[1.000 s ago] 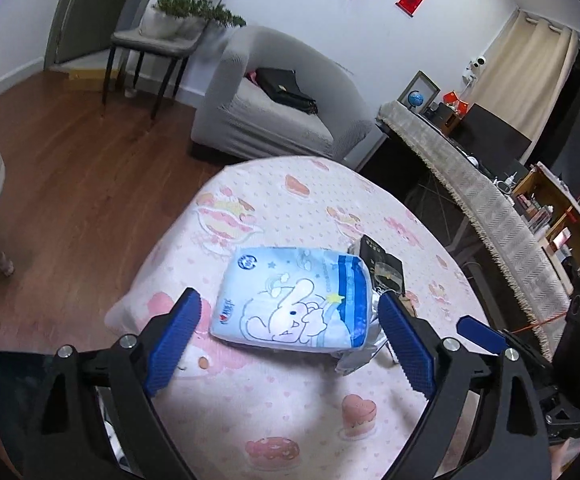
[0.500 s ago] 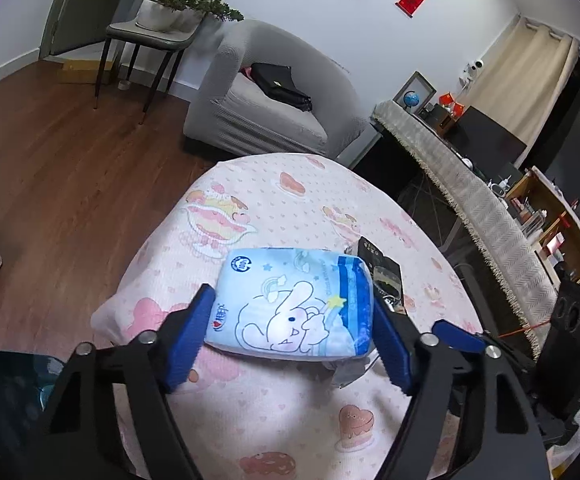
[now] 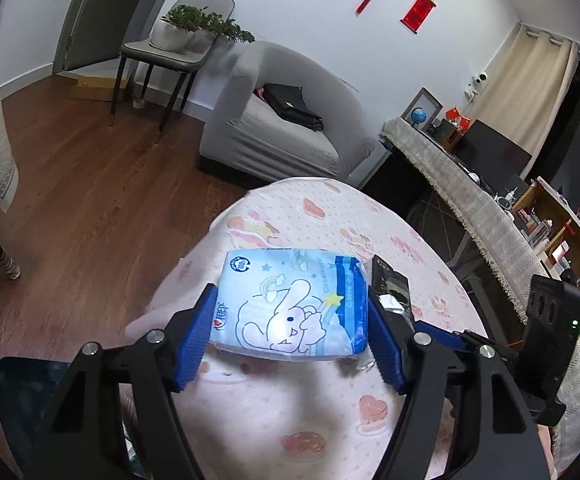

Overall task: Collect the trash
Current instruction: 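Grasp the blue-white wipes pack with the left gripper while the right gripper grasps the second tape roll, then carry the wipes pack and tape roll to the teal bin and release them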

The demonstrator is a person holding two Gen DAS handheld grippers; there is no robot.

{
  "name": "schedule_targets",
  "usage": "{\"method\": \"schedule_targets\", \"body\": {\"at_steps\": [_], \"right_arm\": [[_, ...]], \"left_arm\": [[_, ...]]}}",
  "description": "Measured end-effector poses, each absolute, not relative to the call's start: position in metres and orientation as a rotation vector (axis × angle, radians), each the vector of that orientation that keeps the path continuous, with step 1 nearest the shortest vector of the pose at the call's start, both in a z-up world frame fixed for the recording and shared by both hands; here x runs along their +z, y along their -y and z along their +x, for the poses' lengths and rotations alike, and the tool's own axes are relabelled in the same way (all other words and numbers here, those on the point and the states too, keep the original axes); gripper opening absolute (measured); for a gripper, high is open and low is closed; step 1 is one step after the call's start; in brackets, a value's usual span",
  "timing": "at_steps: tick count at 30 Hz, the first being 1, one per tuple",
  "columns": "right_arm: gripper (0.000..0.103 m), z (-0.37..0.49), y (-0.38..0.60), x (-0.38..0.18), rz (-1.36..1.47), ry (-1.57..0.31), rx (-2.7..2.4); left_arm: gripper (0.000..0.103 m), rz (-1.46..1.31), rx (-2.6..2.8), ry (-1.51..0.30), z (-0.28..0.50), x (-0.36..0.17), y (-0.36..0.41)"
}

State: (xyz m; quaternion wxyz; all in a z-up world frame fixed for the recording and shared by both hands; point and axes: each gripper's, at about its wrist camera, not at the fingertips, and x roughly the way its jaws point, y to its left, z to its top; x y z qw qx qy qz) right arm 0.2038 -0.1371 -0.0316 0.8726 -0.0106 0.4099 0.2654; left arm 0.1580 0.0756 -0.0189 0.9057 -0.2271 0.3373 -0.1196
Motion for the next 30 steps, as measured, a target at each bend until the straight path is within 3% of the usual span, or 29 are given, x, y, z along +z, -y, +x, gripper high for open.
{"method": "schedule_targets", "body": {"at_steps": [4, 6, 25, 30], "right_arm": [[0.047, 0.204, 0.128, -0.032, -0.048, -0.858, 0.548], [0.036, 0.202, 0.125, -0.033, -0.058, -0.864, 0.537], [0.035, 0.152, 0.135, 0.032, 0.0, -0.643, 0.469], [0.035, 0.138, 0.113, 0.026, -0.015, -0.597, 0.534]], "left_arm": [[0.072, -0.478, -0.229, -0.69, 0.152, -0.016, -0.086], [0.072, -0.468, -0.219, -0.682, 0.149, -0.013, -0.09], [0.072, -0.359, -0.146, -0.656, 0.11, -0.004, -0.09], [0.072, -0.348, -0.087, -0.672, 0.096, -0.009, -0.106]]}}
